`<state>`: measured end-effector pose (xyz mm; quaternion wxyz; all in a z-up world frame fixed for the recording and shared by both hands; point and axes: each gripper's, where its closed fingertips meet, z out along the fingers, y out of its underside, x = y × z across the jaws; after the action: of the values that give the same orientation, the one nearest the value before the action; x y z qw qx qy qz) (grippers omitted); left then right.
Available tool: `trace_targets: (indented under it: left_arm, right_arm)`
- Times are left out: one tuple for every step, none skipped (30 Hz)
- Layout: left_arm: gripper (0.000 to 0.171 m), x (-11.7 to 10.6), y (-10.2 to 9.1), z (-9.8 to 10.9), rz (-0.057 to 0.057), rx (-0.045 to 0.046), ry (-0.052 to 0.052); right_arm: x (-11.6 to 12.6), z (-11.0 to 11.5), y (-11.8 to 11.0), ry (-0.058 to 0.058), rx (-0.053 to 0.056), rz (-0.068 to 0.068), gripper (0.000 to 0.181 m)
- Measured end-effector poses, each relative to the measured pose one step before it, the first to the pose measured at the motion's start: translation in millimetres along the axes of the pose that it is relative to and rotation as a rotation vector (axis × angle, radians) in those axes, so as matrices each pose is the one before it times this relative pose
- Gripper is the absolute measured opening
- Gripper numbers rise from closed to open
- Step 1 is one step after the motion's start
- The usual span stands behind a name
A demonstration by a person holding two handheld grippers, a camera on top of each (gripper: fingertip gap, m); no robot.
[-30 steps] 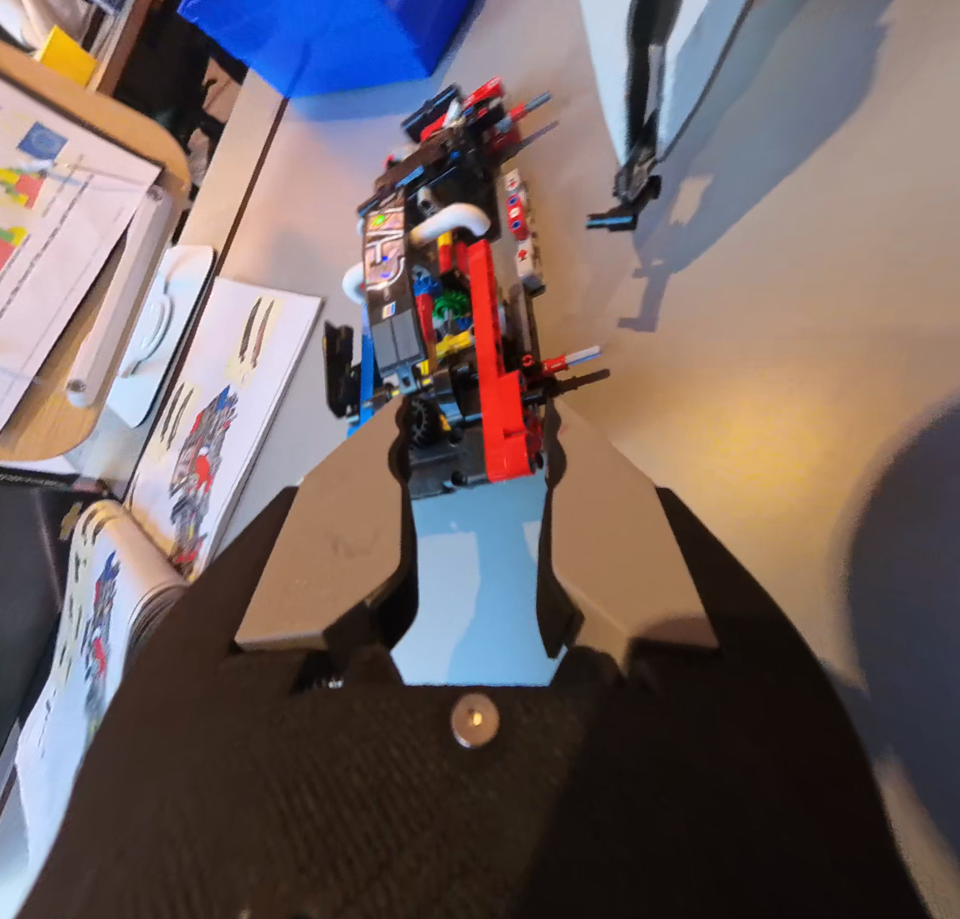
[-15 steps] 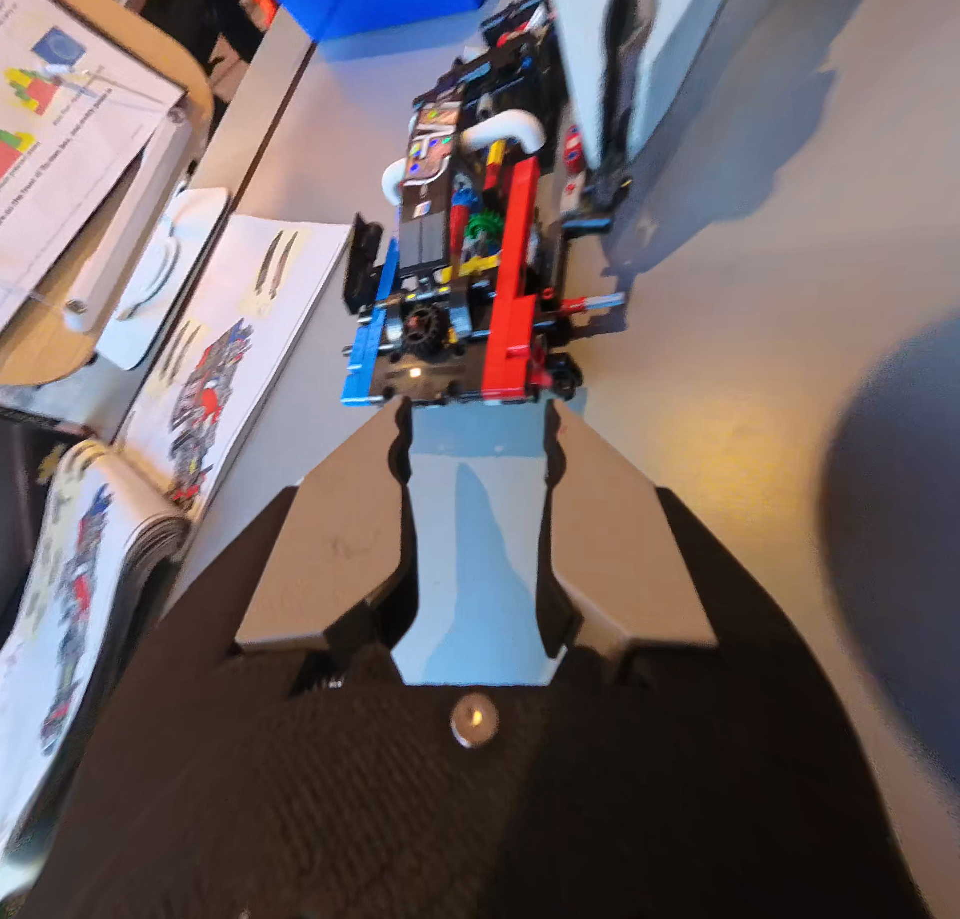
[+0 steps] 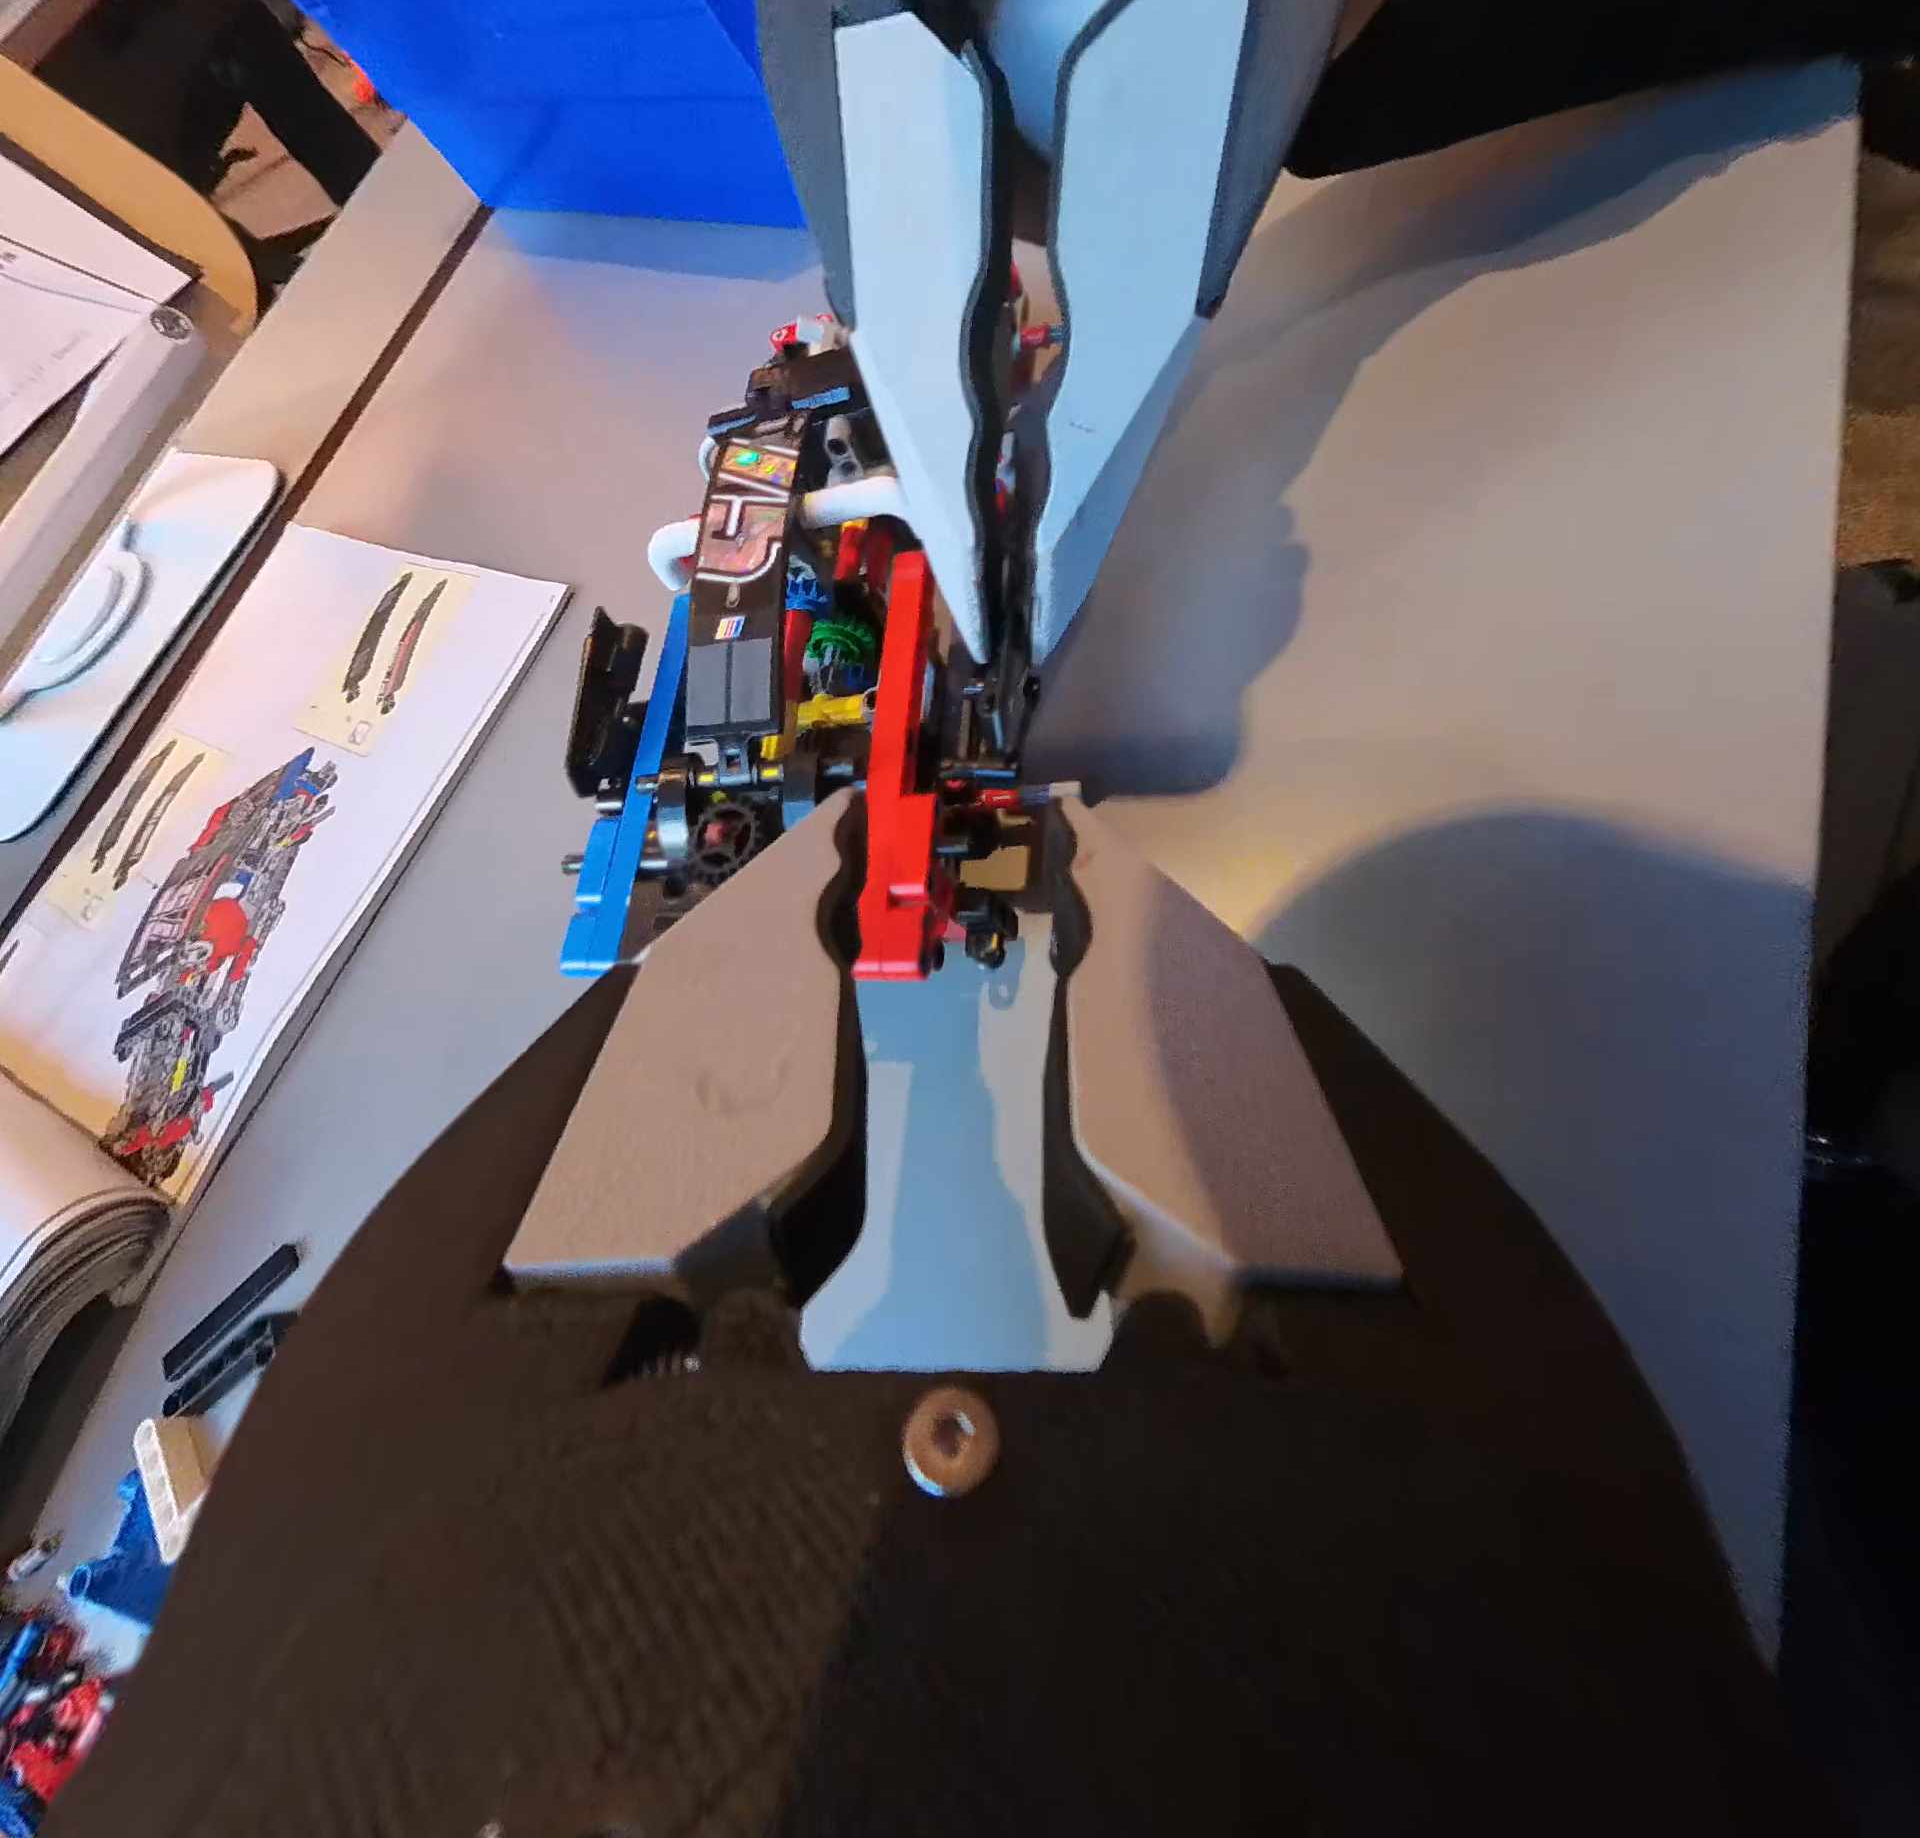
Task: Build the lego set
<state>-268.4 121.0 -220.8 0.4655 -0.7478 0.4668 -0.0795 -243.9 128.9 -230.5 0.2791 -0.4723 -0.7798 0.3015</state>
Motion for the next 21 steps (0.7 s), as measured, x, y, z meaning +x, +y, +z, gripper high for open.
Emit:
trace_targets:
  left_arm:
    - [0.030,0.91,-0.70,3.63,0.0062,-0.00814,0.0054]
    - [0.028,0.64,-0.79,3.28,0.0058,-0.00551,0.0023]
    - [0.025,1.78,-1.03,2.84,0.0069,-0.00317,0.0100]
    - [0.022,2.56,-1.60,2.24,0.0068,0.00073,0.0134]
    - [0.019,1.67,-1.62,1.81,0.0076,0.00256,0.0065]
    - [0.016,1.83,-1.37,1.48,0.0097,0.00108,0.0065]
    - [0.014,1.48,-1.01,1.32,0.0082,-0.00230,0.0049]
    - [0.013,1.03,-1.05,0.90,0.0062,-0.00180,0.0023]
    - [0.013,0.67,-1.35,0.59,0.0048,-0.00040,0.0011]
    - [0.012,0.74,-1.05,0.52,0.0040,-0.00219,0.0027]
    - [0.011,-0.48,-0.33,0.58,0.0034,-0.00466,-0.0036]
    - [0.006,-1.33,0.61,0.70,0.0024,-0.00872,-0.0076]
    - [0.006,-0.89,1.06,0.68,-0.0006,-0.01069,-0.0038]
    - [0.005,-0.63,0.65,0.40,-0.0050,-0.00730,-0.0033]
    - [0.005,-1.54,-0.12,-0.60,-0.0039,-0.00010,-0.0118]
    - [0.005,-1.50,-0.59,-0.98,0.0031,0.00790,-0.0158]
    - [0.004,-2.19,-1.07,-1.26,0.0069,0.01815,-0.0253]
    - [0.004,-3.51,-2.33,-1.36,0.0094,0.03406,-0.0420]
    - [0.004,-1.07,-1.23,-0.87,0.0227,0.03234,-0.0332]
    - [0.004,0.57,0.04,-0.50,0.0391,0.02116,-0.0286]
    - [0.004,-0.18,0.56,-0.43,0.0453,0.01377,-0.0357]
  right_arm:
    - [0.88,-0.27,0.70,0.0043,-0.0058,-0.0027,0.004]
    - [0.35,-0.45,0.03,0.0039,-0.0016,-0.0033,0.004]
    - [-0.35,-0.49,-0.35,0.0018,0.0007,-0.0042,0.004]
    - [-0.11,-0.49,-0.40,0.0032,-0.0006,-0.0049,0.004]
    - [-0.04,-0.38,0.05,0.0046,-0.0046,-0.0043,0.004]
    - [0.01,-0.31,0.51,0.0040,-0.0094,-0.0035,0.004]
    - [0.17,-0.34,0.58,0.0048,-0.0120,-0.0034,0.004]
    - [-0.19,-0.31,0.24,0.0031,-0.0110,-0.0052,0.004]
    - [-1.02,-0.47,-0.59,-0.0026,-0.0078,-0.0065,0.004]
    - [-1.21,-0.38,-1.15,-0.0056,-0.0060,-0.0046,0.003]
    - [-0.99,-0.30,-1.34,-0.0068,-0.0048,-0.0033,0.004]
    - [-0.43,-0.31,-1.17,-0.0046,-0.0041,-0.0040,0.003]
    - [0.65,-0.13,-0.51,0.0021,-0.0059,-0.0046,0.004]
    - [1.02,0.14,-0.04,0.0066,-0.0051,-0.0044,0.004]
    - [1.17,0.21,-0.31,0.0114,0.0005,-0.0032,0.003]
    - [1.39,0.16,-0.60,0.0176,0.0061,-0.0048,0.004]
    - [2.01,-0.17,-0.80,0.0280,0.0111,-0.0092,0.003]
    - [2.91,-0.62,-1.17,0.0389,0.0157,-0.0166,0.004]
    - [0.99,-1.23,-1.31,0.0313,0.0185,-0.0237,0.004]
    - [-0.68,-1.50,-0.60,0.0209,0.0135,-0.0227,0.004]
    - [-0.62,-1.80,0.68,0.0177,0.0061,-0.0156,0.004]
